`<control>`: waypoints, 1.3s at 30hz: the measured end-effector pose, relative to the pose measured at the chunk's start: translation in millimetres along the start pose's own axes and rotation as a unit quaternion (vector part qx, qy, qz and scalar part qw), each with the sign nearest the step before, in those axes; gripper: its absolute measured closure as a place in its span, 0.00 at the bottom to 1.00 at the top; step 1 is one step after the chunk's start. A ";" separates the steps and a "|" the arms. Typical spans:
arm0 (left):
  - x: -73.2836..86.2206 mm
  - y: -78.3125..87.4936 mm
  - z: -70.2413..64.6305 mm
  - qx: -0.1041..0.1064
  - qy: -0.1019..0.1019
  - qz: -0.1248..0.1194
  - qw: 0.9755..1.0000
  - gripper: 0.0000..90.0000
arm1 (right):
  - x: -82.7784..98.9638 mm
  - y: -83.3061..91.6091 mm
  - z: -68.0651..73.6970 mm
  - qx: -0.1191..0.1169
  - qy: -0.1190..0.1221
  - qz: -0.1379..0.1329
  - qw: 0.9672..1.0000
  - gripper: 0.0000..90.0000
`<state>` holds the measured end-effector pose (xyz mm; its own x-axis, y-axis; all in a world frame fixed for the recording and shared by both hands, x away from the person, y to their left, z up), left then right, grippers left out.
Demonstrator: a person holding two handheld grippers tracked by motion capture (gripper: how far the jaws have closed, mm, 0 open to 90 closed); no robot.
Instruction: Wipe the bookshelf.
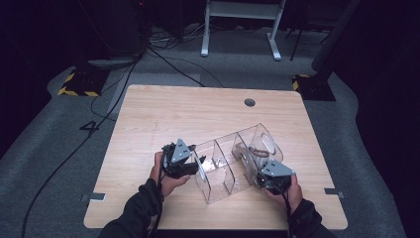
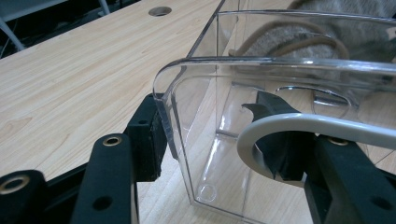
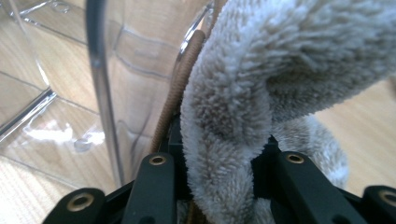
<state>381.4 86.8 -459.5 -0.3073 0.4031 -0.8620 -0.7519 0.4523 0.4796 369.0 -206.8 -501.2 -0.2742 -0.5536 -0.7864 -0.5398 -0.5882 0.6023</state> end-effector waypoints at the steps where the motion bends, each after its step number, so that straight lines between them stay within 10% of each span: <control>1: 0.0 0.0 0.1 0.001 0.000 0.000 1.000 0.52 | -2.3 2.9 -0.7 0.005 0.000 -0.003 1.000 0.77; 22: 0.1 -0.3 0.3 0.004 0.002 0.001 1.000 0.52 | -52.5 75.7 -7.4 0.074 0.020 -0.126 0.989 0.77; 39: 0.3 -0.4 0.2 0.003 0.003 0.000 1.000 0.52 | -11.6 28.0 -2.5 0.018 0.014 -0.034 0.999 0.77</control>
<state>381.7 86.9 -459.9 -0.3112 0.3987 -0.8626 -0.7477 0.4576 0.4812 359.0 -218.3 -474.9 -0.2130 -0.5301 -0.8208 -0.5852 -0.6035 0.5416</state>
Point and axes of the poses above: each handheld gripper's, and its own axes: y roughly backward along the jaws, x roughly out of its underside, z roughly to its left, the point moved 4 cm from there along -y, roughly forward along the jaws, and after that the axes turned 13 degrees about -x, right-handed, at the moved point
